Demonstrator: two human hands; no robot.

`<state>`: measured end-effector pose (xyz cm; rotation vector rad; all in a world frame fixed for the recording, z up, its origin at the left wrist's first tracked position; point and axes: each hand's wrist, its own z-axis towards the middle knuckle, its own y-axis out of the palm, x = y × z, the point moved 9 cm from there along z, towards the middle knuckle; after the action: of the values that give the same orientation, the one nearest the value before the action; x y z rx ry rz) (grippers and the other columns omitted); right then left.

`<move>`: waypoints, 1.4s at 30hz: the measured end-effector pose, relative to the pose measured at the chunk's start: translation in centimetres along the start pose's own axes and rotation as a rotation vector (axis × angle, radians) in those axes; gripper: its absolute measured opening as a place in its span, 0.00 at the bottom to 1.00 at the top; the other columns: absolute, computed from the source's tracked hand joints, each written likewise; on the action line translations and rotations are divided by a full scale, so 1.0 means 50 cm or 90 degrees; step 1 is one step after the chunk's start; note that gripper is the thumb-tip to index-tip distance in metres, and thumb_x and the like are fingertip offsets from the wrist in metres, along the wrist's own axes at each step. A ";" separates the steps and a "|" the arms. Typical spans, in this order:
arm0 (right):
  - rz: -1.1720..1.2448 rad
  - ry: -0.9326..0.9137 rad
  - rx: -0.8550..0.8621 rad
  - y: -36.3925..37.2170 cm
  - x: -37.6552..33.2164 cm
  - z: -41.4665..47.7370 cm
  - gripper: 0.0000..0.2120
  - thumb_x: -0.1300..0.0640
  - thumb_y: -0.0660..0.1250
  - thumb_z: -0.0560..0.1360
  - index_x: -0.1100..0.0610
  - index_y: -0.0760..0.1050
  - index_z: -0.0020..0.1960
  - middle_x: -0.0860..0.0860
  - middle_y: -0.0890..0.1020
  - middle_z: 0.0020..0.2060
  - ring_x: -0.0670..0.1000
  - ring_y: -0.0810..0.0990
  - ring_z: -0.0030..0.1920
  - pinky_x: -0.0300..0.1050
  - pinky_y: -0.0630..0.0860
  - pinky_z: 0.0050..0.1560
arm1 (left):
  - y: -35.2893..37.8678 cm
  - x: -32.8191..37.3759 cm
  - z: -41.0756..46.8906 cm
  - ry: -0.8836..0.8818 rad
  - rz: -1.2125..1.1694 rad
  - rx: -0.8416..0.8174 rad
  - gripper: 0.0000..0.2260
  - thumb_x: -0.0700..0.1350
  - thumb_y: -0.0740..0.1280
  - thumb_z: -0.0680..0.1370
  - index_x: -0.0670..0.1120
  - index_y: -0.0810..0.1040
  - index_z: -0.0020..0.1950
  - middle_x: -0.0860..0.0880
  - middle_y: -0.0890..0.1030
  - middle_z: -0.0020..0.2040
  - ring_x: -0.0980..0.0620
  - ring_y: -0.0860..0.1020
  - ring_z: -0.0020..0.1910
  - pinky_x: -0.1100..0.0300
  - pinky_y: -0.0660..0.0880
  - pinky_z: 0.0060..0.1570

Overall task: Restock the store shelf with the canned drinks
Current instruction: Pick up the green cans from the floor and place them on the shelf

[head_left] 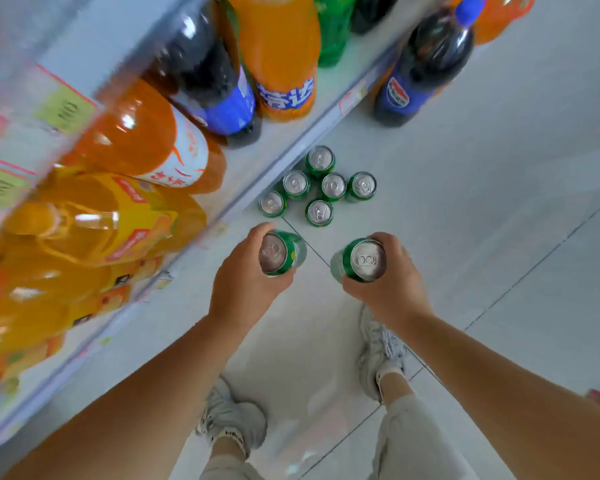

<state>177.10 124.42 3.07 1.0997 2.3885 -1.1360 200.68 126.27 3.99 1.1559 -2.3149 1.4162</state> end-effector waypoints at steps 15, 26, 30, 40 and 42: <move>0.111 -0.424 0.001 -0.464 -0.800 -0.790 0.35 0.47 0.77 0.58 0.47 0.70 0.62 0.45 0.78 0.53 0.47 0.77 0.55 0.40 0.71 0.55 | -0.925 0.456 -0.692 0.154 -0.036 0.235 0.33 0.56 0.77 0.64 0.64 0.70 0.66 0.64 0.79 0.59 0.64 0.77 0.56 0.71 0.69 0.49; 0.207 -0.700 -0.119 -0.465 -1.170 -1.144 0.28 0.57 0.80 0.65 0.44 0.69 0.58 0.39 0.80 0.49 0.41 0.80 0.51 0.37 0.75 0.51 | -1.272 0.395 -1.050 0.209 -0.412 0.542 0.30 0.46 0.81 0.63 0.58 0.72 0.60 0.67 0.78 0.53 0.65 0.79 0.52 0.70 0.75 0.50; 0.188 -0.789 -0.148 -0.418 -1.295 -1.262 0.24 0.55 0.77 0.66 0.40 0.69 0.55 0.35 0.79 0.48 0.40 0.79 0.50 0.43 0.77 0.52 | -1.361 0.321 -1.144 0.229 -0.519 0.625 0.23 0.39 0.78 0.67 0.57 0.75 0.55 0.59 0.83 0.45 0.61 0.82 0.42 0.70 0.75 0.37; 0.111 -0.834 -0.122 -0.271 -1.521 -1.297 0.29 0.50 0.77 0.67 0.50 0.71 0.65 0.42 0.81 0.53 0.38 0.79 0.50 0.35 0.77 0.51 | -1.465 0.182 -1.202 0.229 -0.555 0.668 0.23 0.39 0.76 0.70 0.56 0.76 0.60 0.57 0.84 0.50 0.58 0.82 0.46 0.65 0.78 0.38; 0.070 -0.833 -0.118 -0.256 -1.551 -1.281 0.30 0.47 0.78 0.66 0.50 0.72 0.64 0.42 0.81 0.53 0.40 0.80 0.52 0.39 0.77 0.53 | -1.463 0.177 -1.198 0.217 -0.563 0.667 0.24 0.39 0.76 0.70 0.56 0.76 0.61 0.58 0.83 0.50 0.60 0.82 0.47 0.69 0.77 0.40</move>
<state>224.33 127.25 92.73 0.2064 1.3144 -1.0452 232.62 153.41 89.21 1.6350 -0.5342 2.1274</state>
